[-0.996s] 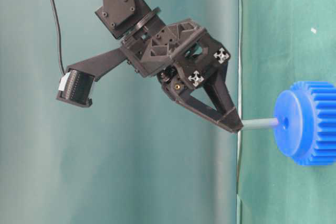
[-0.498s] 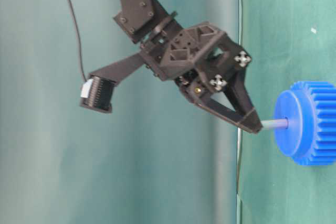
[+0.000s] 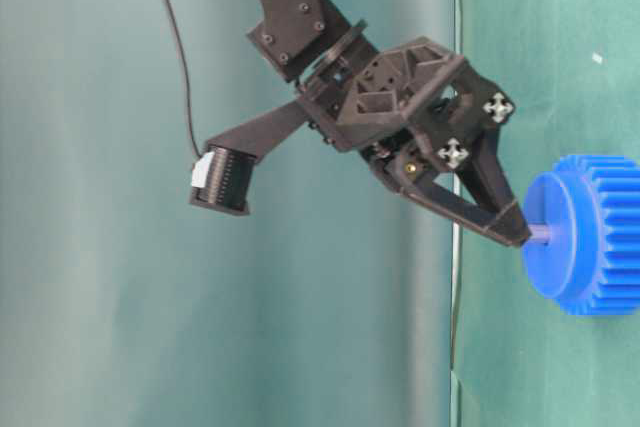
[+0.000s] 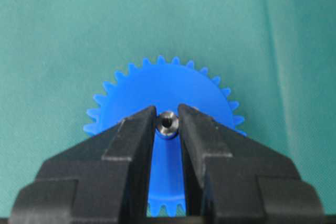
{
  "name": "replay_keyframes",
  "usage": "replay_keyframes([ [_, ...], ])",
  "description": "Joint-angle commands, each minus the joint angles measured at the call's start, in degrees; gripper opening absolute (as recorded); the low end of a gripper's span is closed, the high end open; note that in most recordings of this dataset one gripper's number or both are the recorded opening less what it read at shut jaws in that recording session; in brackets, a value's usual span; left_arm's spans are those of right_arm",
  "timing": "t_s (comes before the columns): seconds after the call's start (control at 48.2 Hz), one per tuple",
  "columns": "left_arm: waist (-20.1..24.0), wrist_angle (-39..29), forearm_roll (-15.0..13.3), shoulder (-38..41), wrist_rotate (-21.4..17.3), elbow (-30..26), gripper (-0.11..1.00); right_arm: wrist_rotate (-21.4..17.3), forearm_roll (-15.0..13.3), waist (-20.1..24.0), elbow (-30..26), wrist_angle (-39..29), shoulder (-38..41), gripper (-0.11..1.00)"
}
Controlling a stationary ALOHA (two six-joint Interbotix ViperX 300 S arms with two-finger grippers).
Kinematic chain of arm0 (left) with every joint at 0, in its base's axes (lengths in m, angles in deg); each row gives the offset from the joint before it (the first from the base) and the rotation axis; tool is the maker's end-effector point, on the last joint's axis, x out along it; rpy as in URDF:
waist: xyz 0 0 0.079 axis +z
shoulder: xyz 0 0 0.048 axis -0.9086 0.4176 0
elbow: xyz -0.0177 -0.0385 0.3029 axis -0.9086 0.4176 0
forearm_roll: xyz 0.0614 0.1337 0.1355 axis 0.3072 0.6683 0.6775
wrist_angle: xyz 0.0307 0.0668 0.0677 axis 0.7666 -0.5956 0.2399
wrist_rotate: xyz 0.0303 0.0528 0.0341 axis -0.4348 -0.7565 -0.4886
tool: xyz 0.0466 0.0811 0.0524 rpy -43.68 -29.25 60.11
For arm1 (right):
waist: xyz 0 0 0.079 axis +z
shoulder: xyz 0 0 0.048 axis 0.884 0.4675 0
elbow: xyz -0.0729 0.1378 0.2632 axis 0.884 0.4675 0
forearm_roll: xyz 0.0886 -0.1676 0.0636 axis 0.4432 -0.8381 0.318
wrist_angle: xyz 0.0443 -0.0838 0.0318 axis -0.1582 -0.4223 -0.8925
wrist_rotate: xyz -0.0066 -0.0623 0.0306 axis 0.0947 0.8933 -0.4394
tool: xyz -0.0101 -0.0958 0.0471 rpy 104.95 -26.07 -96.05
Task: Insert the shaft into the center hole of the gear.
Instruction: 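Lower the shaft with the right gripper into the gear's center hole, then open the right gripper and raise it away from the gear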
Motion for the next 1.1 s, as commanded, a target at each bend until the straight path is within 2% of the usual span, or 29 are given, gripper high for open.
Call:
replay_keyframes([
  [0.0, -0.18, 0.26, 0.09, 0.44, 0.09, -1.49, 0.00, 0.09, 0.18, -0.09, -0.53, 0.97, -0.53, 0.17],
  [0.872, -0.18, 0.26, 0.18, 0.62, 0.09, -1.49, 0.00, 0.26, 0.09, -0.26, -0.62, 1.05, 0.18, 0.18],
  [0.913, -0.18, 0.26, 0.18, 0.62, 0.09, -1.49, 0.00, 0.26, 0.09, -0.26, -0.62, 1.23, 0.18, 0.23],
  [1.08, -0.18, 0.26, 0.18, 0.62, 0.09, -1.49, 0.00, 0.26, 0.09, -0.26, -0.88, 0.97, 0.00, 0.73],
])
